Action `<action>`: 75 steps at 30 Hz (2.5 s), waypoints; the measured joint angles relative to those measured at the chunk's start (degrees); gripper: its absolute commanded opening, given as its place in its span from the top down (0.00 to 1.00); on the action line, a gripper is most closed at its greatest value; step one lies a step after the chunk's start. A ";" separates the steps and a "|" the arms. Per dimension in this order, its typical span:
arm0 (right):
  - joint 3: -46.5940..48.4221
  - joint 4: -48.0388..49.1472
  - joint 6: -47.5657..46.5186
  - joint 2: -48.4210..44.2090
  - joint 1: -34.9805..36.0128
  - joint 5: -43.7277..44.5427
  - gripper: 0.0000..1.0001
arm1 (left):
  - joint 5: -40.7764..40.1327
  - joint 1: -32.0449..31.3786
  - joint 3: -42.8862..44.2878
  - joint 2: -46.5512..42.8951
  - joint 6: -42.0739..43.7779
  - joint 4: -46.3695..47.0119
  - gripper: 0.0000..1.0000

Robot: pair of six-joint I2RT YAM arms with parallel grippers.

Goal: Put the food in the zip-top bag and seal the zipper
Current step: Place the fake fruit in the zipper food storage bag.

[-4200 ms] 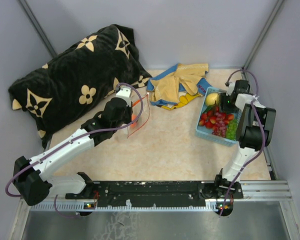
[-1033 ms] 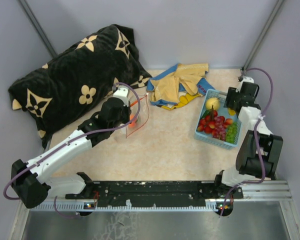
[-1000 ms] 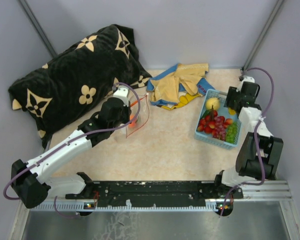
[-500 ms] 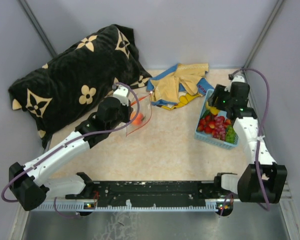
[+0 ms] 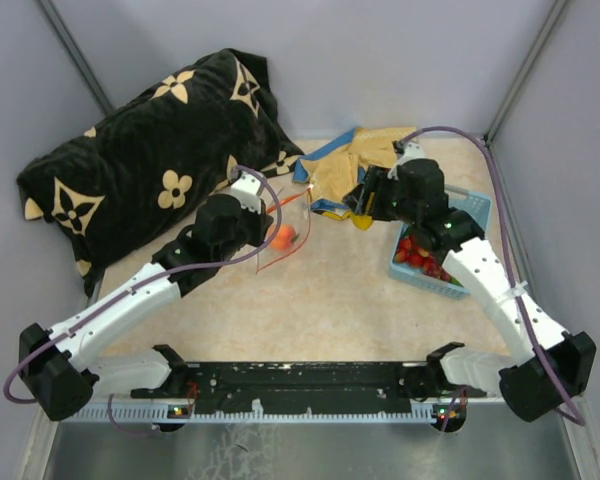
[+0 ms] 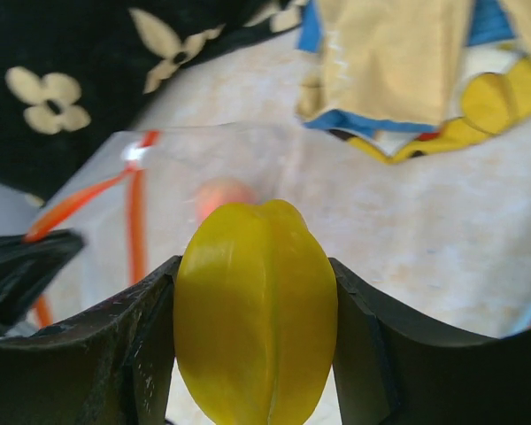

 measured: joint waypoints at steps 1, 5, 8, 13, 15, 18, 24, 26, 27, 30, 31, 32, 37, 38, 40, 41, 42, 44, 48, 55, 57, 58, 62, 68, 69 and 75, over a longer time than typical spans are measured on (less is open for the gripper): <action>0.28 0.70 1.31 -0.02 2.25 0.66 0.65 | 0.33 0.00 0.00 0.09 -0.02 0.11 1.00; 0.13 5.40 5.25 0.04 11.69 4.13 0.65 | 1.73 0.00 0.00 1.01 -0.46 0.94 1.00; -0.66 11.08 7.32 0.22 17.38 7.06 0.65 | 2.49 0.00 0.00 1.79 -1.49 1.05 1.00; -3.63 21.14 8.90 0.83 23.30 13.53 0.65 | 2.80 0.00 0.09 2.86 -4.09 0.37 1.00; -5.40 24.55 9.25 0.90 25.03 16.41 0.65 | 2.75 0.00 0.68 3.32 -5.90 -0.59 1.00; -7.78 29.64 9.84 1.57 27.04 20.13 0.65 | 2.75 0.00 2.03 4.15 -9.01 -1.73 1.00; -11.08 37.35 10.86 4.13 29.68 26.25 0.65 | 2.01 0.00 4.11 5.25 -15.72 -4.09 1.00; -12.72 39.93 10.93 4.39 30.77 28.44 0.64 | 1.66 0.00 4.48 5.44 -18.32 -4.79 1.00; -13.62 41.13 10.95 4.50 31.39 29.42 0.64 | 1.53 0.00 4.59 5.49 -19.67 -5.18 1.00; -16.09 44.81 10.93 4.85 32.81 32.09 0.61 | 1.42 0.00 4.61 5.53 -23.54 -5.79 1.00; -16.46 45.33 10.93 5.05 33.03 32.54 0.60 | 1.40 0.00 4.61 5.53 -24.57 -5.84 1.00; -16.79 46.12 10.86 5.40 33.29 33.07 0.59 | 1.40 0.00 4.61 5.53 -25.75 -5.79 1.00; -17.46 49.03 10.01 6.23 34.25 34.71 0.52 | 1.44 0.00 3.26 5.27 -29.90 -4.90 1.00; -17.49 49.42 9.92 6.25 34.29 34.86 0.50 | 1.44 0.00 2.89 5.18 -30.40 -4.76 1.00; -18.01 50.69 9.75 6.25 34.36 35.26 0.47 | 1.44 0.00 2.58 5.07 -31.12 -4.74 1.00; -18.43 51.15 9.60 6.25 34.36 35.34 0.46 | 1.44 0.00 2.49 4.96 -31.36 -4.70 1.00; -18.84 51.43 9.46 6.25 34.38 35.39 0.44 | 1.44 0.02 2.36 4.83 -31.56 -4.57 1.00; -19.43 51.71 9.33 6.27 34.40 35.34 0.43 | 1.44 0.15 2.08 4.46 -31.93 -4.26 1.00; -20.65 52.98 9.35 6.40 34.40 35.23 0.40 | 1.60 0.31 1.53 4.09 -32.63 -3.91 1.00; -21.73 53.81 9.38 6.45 34.40 35.82 0.37 | 2.45 0.90 1.11 3.17 -33.22 -3.85 1.00; -21.88 53.81 9.33 6.45 34.40 36.22 0.37 | 2.73 0.96 0.96 2.75 -33.27 -3.82 1.00; -21.90 53.79 9.20 6.51 34.40 36.37 0.36 | 2.84 0.98 0.92 2.56 -33.27 -3.85 1.00; -21.88 53.75 8.44 7.17 34.40 36.48 0.34 | 3.45 1.27 0.70 1.90 -33.31 -3.80 1.00; -21.86 53.31 7.61 7.69 34.40 35.74 0.26 | 4.11 1.49 -0.26 1.46 -33.33 -3.39 1.00; -21.79 52.94 7.23 7.67 34.40 35.63 0.25 | 4.22 1.51 -0.59 1.38 -33.31 -3.17 1.00; -19.89 46.80 2.91 5.31 34.29 35.19 0.21 | 4.22 1.55 -2.23 0.35 -32.06 -2.05 1.00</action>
